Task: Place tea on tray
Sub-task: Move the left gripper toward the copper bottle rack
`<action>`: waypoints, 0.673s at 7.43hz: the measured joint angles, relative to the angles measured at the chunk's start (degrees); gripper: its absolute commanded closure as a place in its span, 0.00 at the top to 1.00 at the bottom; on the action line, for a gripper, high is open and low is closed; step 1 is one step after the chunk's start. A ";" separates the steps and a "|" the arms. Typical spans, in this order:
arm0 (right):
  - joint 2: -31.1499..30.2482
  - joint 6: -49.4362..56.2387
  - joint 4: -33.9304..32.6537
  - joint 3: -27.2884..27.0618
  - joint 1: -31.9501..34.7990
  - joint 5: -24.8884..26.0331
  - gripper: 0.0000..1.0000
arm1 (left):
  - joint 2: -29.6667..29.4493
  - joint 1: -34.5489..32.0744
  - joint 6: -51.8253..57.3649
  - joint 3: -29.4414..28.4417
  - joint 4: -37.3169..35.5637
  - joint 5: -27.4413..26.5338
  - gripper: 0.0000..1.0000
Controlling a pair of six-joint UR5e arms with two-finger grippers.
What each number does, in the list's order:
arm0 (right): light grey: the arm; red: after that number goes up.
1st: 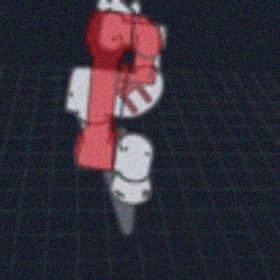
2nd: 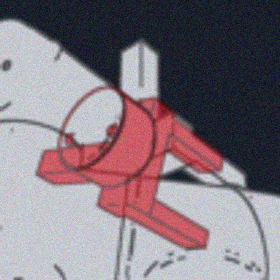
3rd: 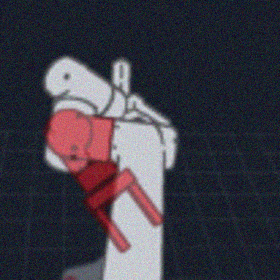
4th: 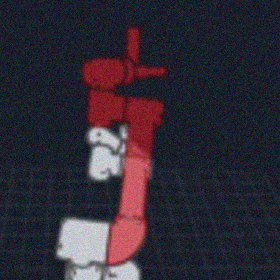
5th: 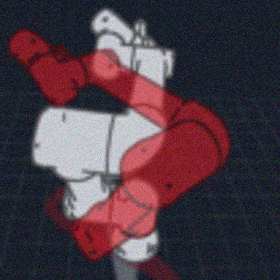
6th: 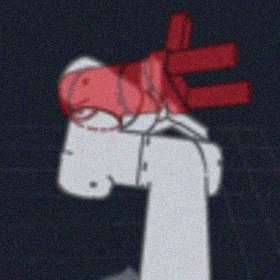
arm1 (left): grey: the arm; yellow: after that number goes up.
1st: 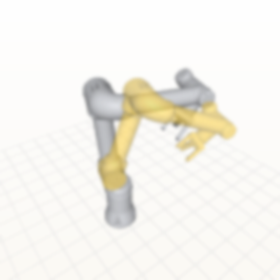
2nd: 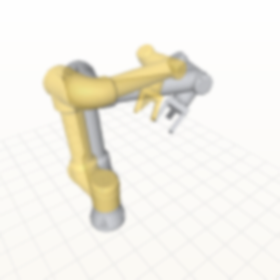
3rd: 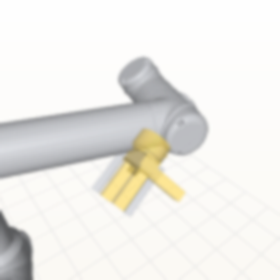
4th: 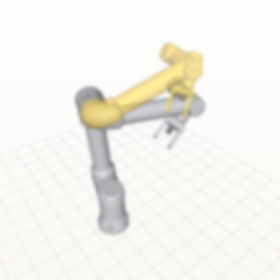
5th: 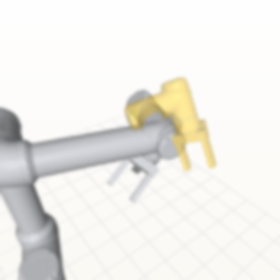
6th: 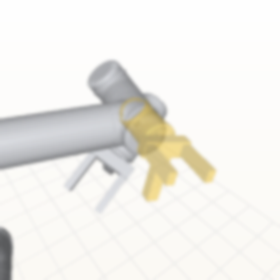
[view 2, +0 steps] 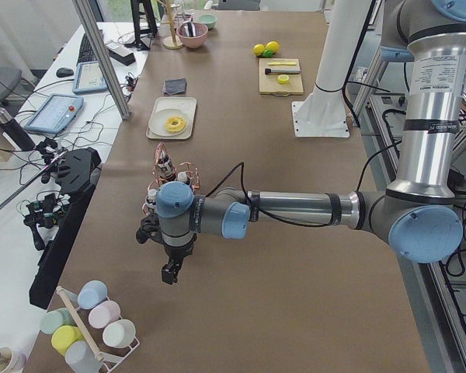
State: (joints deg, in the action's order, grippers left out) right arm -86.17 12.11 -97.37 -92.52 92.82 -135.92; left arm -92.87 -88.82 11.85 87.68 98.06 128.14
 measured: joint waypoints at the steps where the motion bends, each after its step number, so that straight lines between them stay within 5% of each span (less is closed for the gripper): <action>1: 0.48 -0.04 -0.78 -0.30 -0.05 0.01 1.00 | 0.10 -0.03 -0.03 -0.04 0.01 0.00 0.98; 5: 1.74 -0.02 -2.42 -0.53 -0.05 0.04 1.00 | -0.20 -0.05 -0.15 -0.13 0.01 0.00 0.98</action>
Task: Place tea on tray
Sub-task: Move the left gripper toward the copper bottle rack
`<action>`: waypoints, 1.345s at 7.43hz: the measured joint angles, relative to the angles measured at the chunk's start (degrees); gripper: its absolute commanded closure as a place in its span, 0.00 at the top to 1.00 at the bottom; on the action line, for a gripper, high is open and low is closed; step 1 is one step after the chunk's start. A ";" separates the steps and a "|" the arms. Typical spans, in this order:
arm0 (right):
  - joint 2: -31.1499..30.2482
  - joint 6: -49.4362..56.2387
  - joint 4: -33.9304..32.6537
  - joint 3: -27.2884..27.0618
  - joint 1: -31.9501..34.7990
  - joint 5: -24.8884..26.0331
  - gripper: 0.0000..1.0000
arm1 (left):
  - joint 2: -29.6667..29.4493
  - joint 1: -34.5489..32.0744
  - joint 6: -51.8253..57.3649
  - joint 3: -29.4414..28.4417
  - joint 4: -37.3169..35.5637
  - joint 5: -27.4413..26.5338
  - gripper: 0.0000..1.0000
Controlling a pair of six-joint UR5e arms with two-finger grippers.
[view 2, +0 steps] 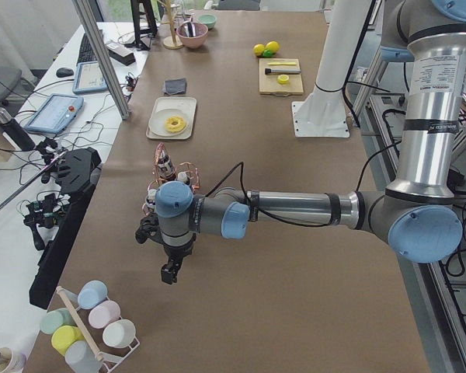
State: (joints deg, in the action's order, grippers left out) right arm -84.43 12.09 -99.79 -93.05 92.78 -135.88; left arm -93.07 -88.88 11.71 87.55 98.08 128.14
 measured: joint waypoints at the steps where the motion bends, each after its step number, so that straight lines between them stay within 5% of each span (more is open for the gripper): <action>1: 0.04 0.06 0.00 -0.06 0.02 0.00 1.00 | -0.05 0.01 -0.01 -0.05 -0.04 -0.04 0.98; 10: 0.57 -0.05 -0.06 -0.23 -0.02 0.00 1.00 | 0.14 0.09 0.14 2.71 0.01 0.03 0.98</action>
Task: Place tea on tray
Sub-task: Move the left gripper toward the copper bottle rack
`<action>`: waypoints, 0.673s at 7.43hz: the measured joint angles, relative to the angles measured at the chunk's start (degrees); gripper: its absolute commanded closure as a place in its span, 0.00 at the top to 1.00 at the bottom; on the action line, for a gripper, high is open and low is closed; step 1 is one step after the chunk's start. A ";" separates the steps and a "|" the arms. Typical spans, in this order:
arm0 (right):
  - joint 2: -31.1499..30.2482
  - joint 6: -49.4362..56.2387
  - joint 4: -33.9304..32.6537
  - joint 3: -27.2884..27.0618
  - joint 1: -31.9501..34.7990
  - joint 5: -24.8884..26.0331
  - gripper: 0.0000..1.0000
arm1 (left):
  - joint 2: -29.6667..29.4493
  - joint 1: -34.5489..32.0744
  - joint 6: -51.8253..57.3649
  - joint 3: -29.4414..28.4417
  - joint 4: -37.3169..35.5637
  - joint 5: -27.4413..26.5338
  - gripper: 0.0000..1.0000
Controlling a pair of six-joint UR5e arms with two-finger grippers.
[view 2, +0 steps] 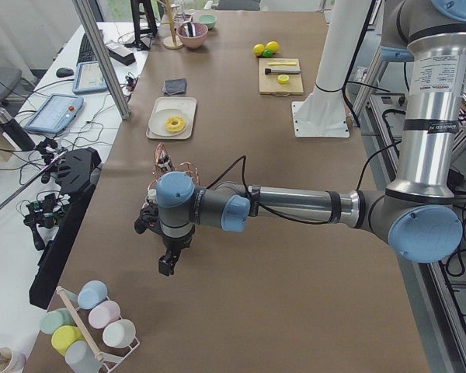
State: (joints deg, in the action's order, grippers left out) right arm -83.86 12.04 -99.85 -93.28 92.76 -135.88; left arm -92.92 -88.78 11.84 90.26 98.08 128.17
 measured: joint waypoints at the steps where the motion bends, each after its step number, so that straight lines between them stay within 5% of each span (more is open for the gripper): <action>1: -0.02 0.00 0.00 -0.11 0.04 0.00 1.00 | 0.99 0.06 -0.01 3.96 -0.11 0.04 0.98; 5: -1.07 0.00 0.00 -1.39 0.78 0.04 1.00 | 2.67 0.84 -1.33 14.64 0.20 1.55 0.98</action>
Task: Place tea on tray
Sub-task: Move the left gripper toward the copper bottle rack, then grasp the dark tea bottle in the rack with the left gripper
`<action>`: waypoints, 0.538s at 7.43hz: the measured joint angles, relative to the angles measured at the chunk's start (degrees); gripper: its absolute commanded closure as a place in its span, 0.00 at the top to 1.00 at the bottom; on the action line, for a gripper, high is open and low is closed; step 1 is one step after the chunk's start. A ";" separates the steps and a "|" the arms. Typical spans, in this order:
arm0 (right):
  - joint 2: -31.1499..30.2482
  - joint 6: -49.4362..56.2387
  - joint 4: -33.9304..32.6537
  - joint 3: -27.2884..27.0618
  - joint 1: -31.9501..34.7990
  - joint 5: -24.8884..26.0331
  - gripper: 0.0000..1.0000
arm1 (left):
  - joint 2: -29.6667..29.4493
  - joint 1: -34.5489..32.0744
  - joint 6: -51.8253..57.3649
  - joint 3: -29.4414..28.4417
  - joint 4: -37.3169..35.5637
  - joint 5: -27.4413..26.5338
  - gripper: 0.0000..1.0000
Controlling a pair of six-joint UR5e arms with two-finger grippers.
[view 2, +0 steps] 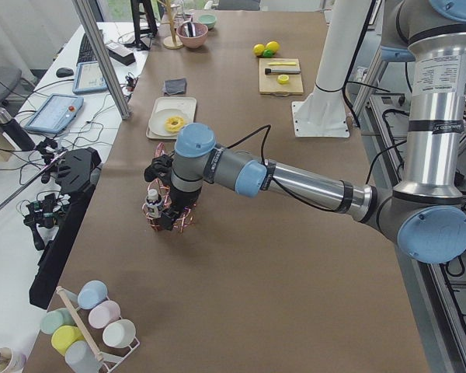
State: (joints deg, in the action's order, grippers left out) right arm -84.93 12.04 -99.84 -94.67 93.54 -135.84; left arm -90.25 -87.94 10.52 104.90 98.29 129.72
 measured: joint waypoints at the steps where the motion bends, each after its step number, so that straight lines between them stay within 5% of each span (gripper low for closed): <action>1: -0.09 0.04 0.00 0.00 0.19 0.03 1.00 | 0.48 0.39 -5.76 2.21 -0.03 1.18 0.98; 4: -0.19 0.08 0.00 -0.01 1.07 0.09 1.00 | 0.95 3.20 -13.92 7.18 0.05 2.48 0.98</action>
State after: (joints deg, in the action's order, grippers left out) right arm -85.12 12.13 -99.85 -94.68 94.61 -135.75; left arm -89.30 -84.74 -3.40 112.08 98.33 132.20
